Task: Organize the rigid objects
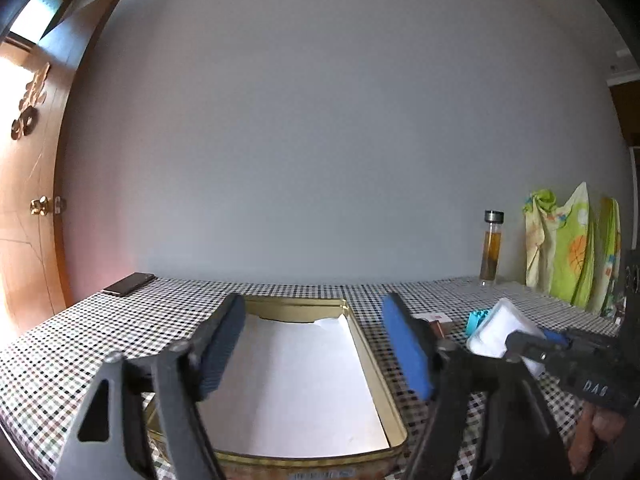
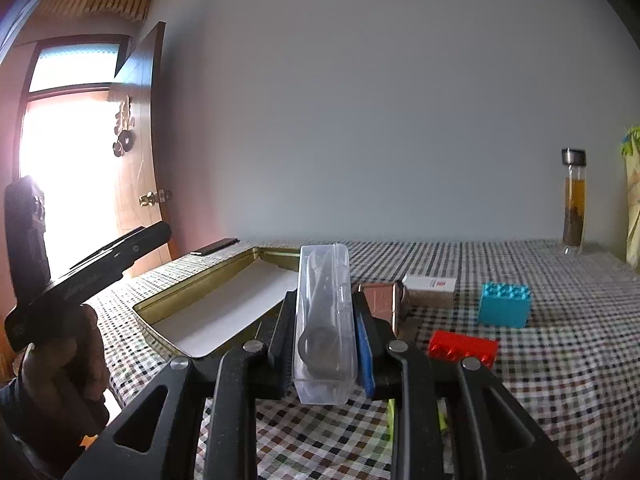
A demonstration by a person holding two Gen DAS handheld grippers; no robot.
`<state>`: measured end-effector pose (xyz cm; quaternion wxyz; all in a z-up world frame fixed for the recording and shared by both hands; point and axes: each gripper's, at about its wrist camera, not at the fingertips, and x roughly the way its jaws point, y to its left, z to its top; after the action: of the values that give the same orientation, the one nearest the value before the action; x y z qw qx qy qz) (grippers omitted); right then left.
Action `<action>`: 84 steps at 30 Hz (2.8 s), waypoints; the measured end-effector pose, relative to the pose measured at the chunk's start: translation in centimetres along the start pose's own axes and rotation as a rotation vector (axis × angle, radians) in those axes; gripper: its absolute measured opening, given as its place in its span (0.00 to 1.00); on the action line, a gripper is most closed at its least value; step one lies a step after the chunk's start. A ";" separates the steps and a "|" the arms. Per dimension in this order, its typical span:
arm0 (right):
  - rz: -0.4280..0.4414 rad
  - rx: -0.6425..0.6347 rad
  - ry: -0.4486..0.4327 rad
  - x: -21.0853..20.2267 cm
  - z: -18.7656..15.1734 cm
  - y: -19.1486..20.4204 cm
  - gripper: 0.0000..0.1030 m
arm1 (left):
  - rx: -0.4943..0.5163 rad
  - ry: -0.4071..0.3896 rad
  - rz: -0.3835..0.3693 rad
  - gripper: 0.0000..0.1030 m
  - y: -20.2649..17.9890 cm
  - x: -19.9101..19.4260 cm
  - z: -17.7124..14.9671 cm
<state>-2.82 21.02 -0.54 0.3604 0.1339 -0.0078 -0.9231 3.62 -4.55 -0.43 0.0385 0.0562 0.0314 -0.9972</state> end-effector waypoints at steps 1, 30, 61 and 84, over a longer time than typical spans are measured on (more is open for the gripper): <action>0.000 -0.001 0.006 0.0 -0.1 0.0 0.27 | -0.001 0.005 0.001 0.83 0.0 0.0 0.1; -0.258 0.096 0.164 2.3 1.4 -9.2 0.27 | -0.010 0.263 -0.099 0.99 -5.2 8.1 1.5; -0.259 0.143 0.160 -0.1 -0.2 -11.1 0.27 | 0.238 0.605 -0.397 0.45 -19.8 9.4 -6.4; -0.128 0.049 0.094 1.6 2.9 -6.2 0.27 | 0.080 0.392 -0.301 0.37 -10.2 8.2 0.5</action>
<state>-8.81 24.35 1.19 0.2974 0.1859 -0.0047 -0.9365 -5.34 4.95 -0.24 -0.1196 0.2446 0.0069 -0.9622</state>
